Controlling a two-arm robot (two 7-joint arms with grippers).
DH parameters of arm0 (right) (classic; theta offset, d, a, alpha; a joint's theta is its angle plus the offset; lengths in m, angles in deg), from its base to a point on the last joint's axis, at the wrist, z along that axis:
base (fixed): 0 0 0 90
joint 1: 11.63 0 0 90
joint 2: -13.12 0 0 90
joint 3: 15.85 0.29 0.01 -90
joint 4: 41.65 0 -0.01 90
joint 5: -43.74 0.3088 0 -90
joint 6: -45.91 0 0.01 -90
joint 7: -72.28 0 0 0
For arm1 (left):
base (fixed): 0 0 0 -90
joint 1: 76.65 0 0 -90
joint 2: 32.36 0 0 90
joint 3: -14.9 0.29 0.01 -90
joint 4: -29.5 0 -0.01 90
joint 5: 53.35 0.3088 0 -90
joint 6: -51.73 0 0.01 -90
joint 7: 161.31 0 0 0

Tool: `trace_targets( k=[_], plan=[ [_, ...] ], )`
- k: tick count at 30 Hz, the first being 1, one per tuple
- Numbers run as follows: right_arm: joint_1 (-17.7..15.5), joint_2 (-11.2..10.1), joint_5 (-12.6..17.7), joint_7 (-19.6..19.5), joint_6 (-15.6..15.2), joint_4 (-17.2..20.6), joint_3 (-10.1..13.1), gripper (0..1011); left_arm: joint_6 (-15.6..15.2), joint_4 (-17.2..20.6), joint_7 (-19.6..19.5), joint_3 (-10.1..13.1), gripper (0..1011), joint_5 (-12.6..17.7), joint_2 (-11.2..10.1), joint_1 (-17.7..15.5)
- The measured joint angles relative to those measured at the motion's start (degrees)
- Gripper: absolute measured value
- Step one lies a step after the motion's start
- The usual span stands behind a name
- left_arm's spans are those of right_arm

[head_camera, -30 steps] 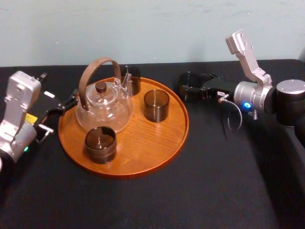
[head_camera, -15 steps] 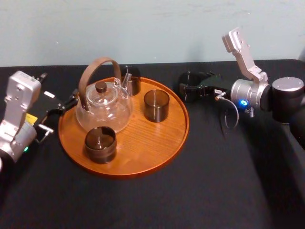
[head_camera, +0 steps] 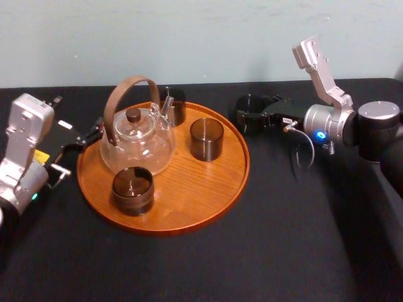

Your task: Pick up the glass from the table and place it on the tray.

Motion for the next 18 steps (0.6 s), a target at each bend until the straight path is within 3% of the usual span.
trace_targets(
  k=[18],
  plan=[
    [0.71, 0.86, -1.46, 0.35, 1.01, -2.09, 0.53, 1002, 0.0, 0.0, 0.0, 0.0, 1001, 0.0, 0.0, 0.0]
  ],
)
